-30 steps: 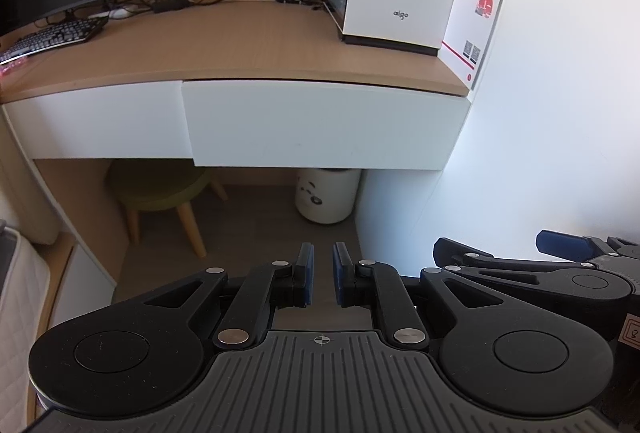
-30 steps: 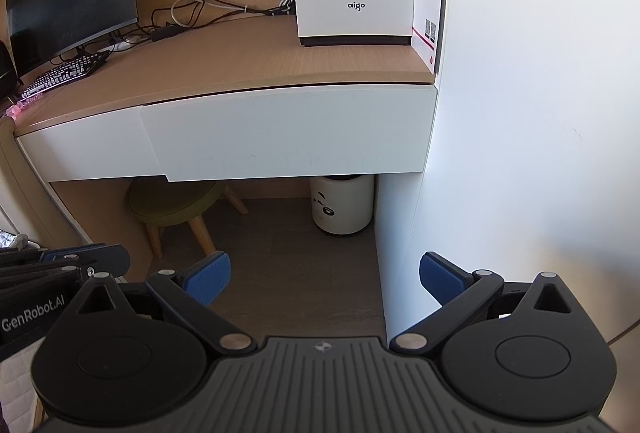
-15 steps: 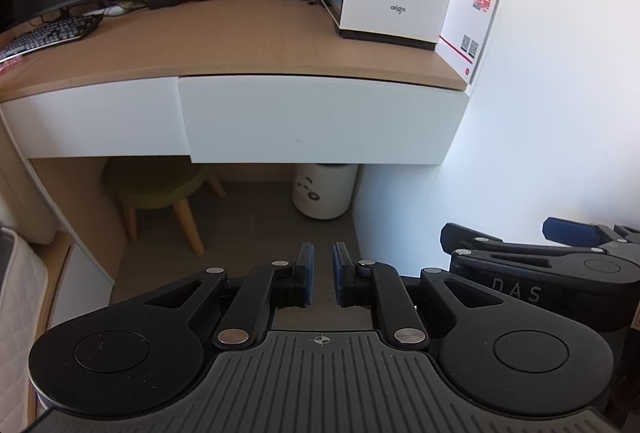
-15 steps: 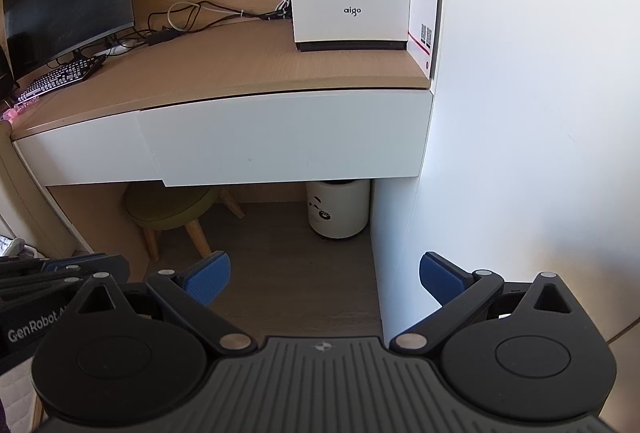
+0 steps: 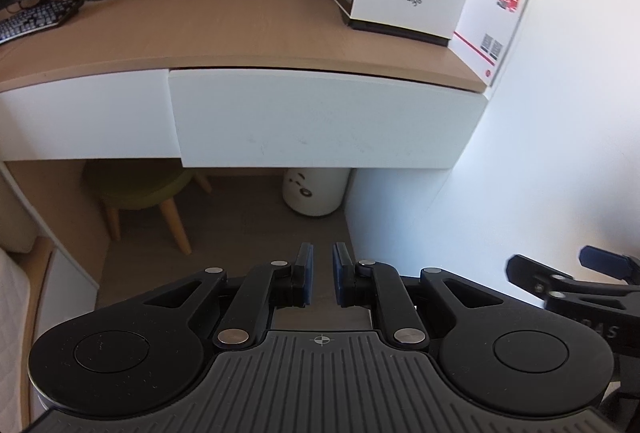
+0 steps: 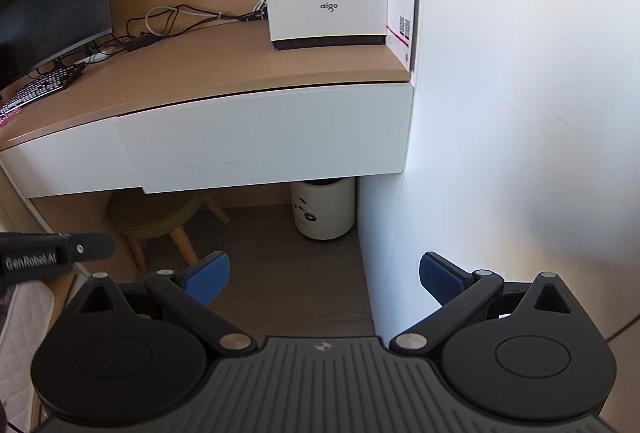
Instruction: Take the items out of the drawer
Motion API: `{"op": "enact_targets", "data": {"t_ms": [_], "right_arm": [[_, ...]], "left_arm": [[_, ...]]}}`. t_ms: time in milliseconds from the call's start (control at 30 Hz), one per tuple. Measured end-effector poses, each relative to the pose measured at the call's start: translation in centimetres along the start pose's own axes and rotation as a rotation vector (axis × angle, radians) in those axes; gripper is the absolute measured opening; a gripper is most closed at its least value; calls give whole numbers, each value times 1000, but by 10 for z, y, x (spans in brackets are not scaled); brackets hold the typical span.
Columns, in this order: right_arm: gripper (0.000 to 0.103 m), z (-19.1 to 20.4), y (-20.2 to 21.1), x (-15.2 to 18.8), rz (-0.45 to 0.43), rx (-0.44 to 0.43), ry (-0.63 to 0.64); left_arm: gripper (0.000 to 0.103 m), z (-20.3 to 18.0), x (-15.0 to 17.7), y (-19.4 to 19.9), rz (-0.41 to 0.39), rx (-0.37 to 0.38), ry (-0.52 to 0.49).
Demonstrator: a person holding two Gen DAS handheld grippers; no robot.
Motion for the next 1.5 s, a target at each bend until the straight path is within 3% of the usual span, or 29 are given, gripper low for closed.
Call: {"op": "enact_targets", "data": {"t_ms": [233, 400, 533, 600, 733, 933, 1033, 1333, 1500], "right_arm": [[101, 6, -27, -40, -18, -10, -48], [101, 19, -45, -66, -25, -8, -64], [101, 25, -61, -83, -26, 33, -2], [101, 25, -70, -91, -22, 52, 13], [101, 25, -93, -113, -36, 75, 44], [101, 26, -141, -133, -2, 76, 40], [101, 26, -155, -140, -4, 72, 48], [101, 21, -188, -149, 13, 66, 59], [101, 48, -199, -151, 13, 5, 116]], "left_arm": [[13, 44, -45, -21, -70, 29, 29], [15, 79, -60, -35, -110, -21, 78], [15, 106, -70, -47, -87, 80, 193], [15, 122, -79, -49, -104, 95, 252], [15, 154, -100, -59, -144, -9, 254], [15, 179, -138, -87, -166, -56, 250], [15, 194, -150, -108, -134, -93, 265], [15, 206, -159, -140, -61, -77, 272], [16, 208, -152, -143, -54, -114, 264]]}}
Point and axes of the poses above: each gripper's, at about its wrist camera, not at the fingertips, and y roughly against the way its jaws point, z to its left, x to its underside, the point moved 9 cm from there along -y, roughly the way its jaws point, and after that the axes turned 5 degrees about -y, right-handed, at the moved point
